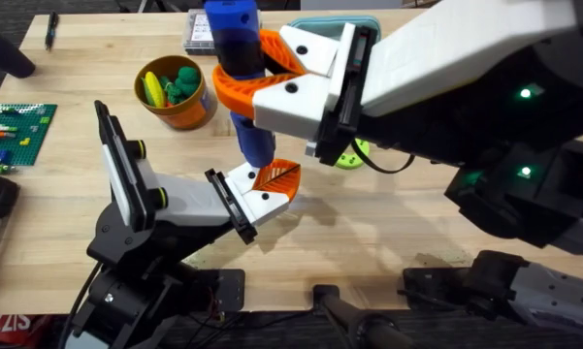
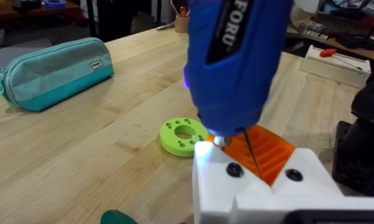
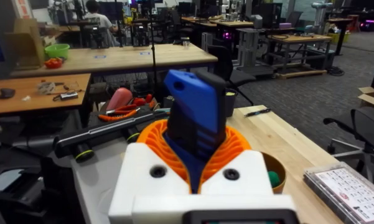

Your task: Pick up the gripper from the table and insert it into the empty holder that is missing its gripper. Then pick up a screw, insert it into the mounting hole, and use the screwdriver to tighten it. Finally, clean up the table by picking up the vegetable and placing it into the bucket.

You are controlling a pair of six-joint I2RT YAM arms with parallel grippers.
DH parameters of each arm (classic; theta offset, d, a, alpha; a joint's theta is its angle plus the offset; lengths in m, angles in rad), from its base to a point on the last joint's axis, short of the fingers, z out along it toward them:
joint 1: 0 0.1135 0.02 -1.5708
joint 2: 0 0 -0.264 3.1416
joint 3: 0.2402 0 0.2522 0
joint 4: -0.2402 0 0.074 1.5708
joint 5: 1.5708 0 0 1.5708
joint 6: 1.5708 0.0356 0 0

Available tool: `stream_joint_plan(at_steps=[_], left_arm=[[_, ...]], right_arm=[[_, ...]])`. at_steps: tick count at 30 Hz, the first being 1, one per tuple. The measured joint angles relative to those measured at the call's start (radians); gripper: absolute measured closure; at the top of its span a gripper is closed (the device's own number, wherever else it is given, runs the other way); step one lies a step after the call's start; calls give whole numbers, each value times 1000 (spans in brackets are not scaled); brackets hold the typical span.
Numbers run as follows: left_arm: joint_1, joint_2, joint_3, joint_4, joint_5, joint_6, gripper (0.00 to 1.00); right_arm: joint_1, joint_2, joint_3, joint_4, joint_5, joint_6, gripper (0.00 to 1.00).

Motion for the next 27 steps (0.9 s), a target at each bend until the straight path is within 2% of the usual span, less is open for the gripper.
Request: stream_joint_plan(at_steps=[16,27], left_arm=[[0,0,0,6,-3,-3,992],[0,0,0,6,-3,-3,992]], right_arm=[[-9,-67,-11,55,-27,-43,952],[16,-64,-15,53,-38,1,952]])
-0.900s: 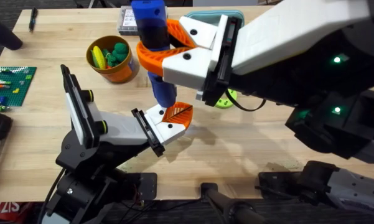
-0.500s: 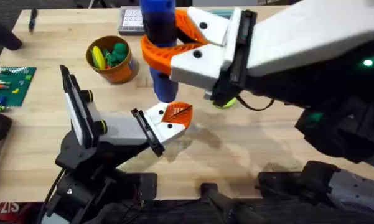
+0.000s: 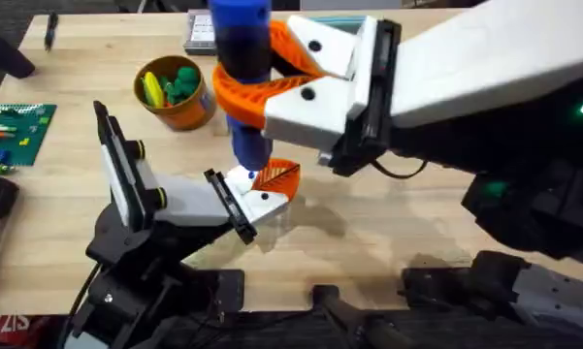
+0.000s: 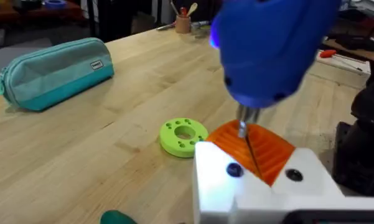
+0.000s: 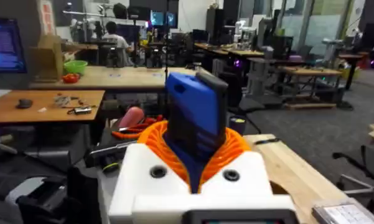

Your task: Pick up the gripper from the table and insert it into the empty holder that is missing its gripper. Then pick up a screw, insert it into the mounting hole, and use the screwdriver to tighten it. Finally, clean up the table by picking up the vegetable and placing it into the bucket.

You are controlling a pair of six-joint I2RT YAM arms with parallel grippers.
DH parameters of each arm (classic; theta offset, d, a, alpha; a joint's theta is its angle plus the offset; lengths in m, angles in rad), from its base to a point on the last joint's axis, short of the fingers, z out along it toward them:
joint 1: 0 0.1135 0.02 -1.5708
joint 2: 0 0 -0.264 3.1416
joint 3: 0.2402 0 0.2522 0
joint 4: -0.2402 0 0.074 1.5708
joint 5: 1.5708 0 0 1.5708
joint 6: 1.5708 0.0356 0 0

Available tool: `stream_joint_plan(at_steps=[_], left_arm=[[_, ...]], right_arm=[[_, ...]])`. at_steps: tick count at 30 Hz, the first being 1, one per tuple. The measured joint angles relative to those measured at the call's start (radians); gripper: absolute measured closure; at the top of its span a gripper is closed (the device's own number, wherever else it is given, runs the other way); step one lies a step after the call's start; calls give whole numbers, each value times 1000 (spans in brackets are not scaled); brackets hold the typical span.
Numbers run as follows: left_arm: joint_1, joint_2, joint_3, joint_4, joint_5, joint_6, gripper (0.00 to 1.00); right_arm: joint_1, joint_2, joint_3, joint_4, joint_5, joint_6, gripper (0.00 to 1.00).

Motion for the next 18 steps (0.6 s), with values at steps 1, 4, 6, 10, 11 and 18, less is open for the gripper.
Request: stream_joint_plan(at_steps=[1,4,6,10,11,18], left_arm=[[0,0,0,0,0,0,992],[0,0,0,0,0,0,992],[0,0,0,0,0,0,992],[0,0,0,0,0,0,992],[0,0,0,0,0,0,992],[0,0,0,0,0,0,992]], right_arm=[[1,3,0,1,-1,3,952],[1,14,0,8,-2,9,952],[1,19,0,14,-2,11,953],[1,24,0,18,-2,18,953],[1,25,0,19,-2,19,953],[1,36,0,25,-2,25,953]])
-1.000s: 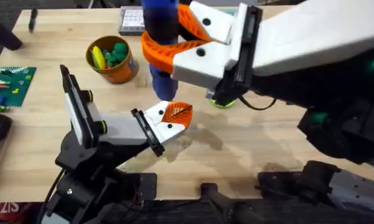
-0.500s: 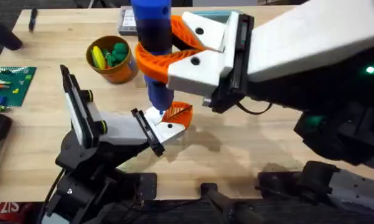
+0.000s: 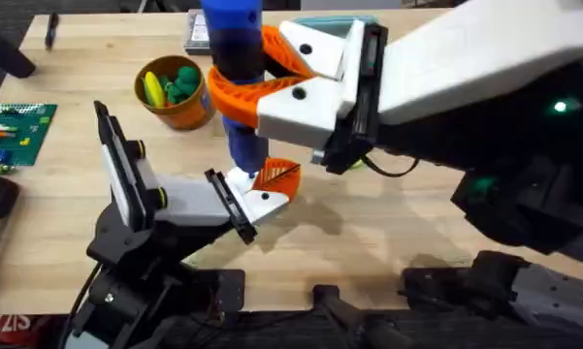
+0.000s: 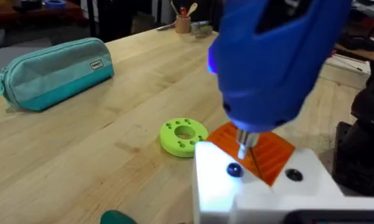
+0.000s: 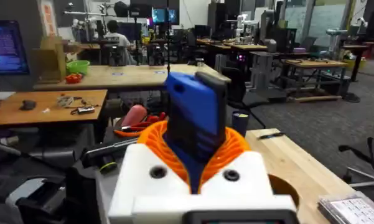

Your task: Pick up the gripper from the table and insert it into the empty holder that is missing its gripper. Then pick up a screw, insert it into the mounting hole, and use the screwdriver to tighten it. Finally, clean up the table by picking up the vegetable and placing it into the bucket.

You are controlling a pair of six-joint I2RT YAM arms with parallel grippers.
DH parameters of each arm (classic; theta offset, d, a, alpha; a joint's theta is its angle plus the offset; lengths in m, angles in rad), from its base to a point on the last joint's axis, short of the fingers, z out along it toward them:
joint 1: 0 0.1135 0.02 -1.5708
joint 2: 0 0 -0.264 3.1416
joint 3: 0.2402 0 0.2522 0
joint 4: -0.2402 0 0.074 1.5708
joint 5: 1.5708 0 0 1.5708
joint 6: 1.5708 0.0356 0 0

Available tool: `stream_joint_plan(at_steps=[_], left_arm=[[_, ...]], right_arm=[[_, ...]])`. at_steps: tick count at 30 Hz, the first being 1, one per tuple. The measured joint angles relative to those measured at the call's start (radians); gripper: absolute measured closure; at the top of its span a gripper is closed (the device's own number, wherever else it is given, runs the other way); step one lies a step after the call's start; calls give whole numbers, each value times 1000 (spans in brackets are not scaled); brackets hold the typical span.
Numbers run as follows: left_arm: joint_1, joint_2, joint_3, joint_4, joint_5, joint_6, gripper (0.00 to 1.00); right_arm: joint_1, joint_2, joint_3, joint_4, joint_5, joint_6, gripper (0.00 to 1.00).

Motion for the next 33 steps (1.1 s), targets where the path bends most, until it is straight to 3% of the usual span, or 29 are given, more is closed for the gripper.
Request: stream_joint_plan(at_steps=[33], left_arm=[[0,0,0,0,0,0,992]], right_arm=[[0,33,0,7,0,7,953]])
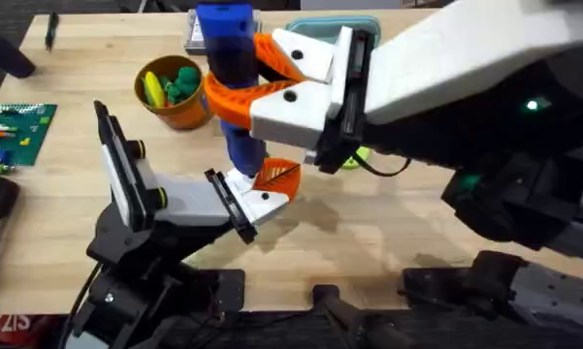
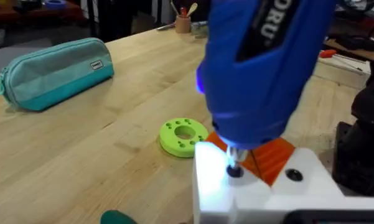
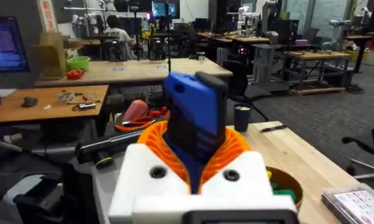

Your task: Pick up the gripper from the table and insert it into the empty holder that is missing its gripper. Then pick up a screw, insert it into the mounting hole, and use the screwdriver to tighten it. Finally, clean up the table by picking up the vegetable and placing it into the bucket.

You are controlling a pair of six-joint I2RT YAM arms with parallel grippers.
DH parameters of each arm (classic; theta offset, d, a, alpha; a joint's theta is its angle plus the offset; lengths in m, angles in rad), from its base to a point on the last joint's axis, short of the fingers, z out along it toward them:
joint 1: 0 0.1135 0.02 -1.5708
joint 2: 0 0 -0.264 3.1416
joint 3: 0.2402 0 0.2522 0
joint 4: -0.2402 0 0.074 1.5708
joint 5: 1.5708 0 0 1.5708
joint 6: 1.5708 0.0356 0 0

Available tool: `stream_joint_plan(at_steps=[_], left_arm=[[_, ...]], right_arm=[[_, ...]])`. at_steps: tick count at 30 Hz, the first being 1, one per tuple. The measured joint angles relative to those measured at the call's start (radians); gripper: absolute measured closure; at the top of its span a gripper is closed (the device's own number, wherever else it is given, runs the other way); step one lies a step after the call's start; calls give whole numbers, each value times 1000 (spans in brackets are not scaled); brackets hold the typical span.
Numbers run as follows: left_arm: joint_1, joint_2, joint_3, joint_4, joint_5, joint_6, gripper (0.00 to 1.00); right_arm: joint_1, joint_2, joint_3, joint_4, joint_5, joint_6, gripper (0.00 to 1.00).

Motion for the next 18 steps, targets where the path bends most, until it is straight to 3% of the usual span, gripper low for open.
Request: stream_joint_plan(at_steps=[12,18], left_arm=[[0,0,0,0,0,0,992],[0,0,0,0,0,0,992]], right_arm=[[0,3,0,149,0,0,953],[0,3,0,148,0,0,953]])
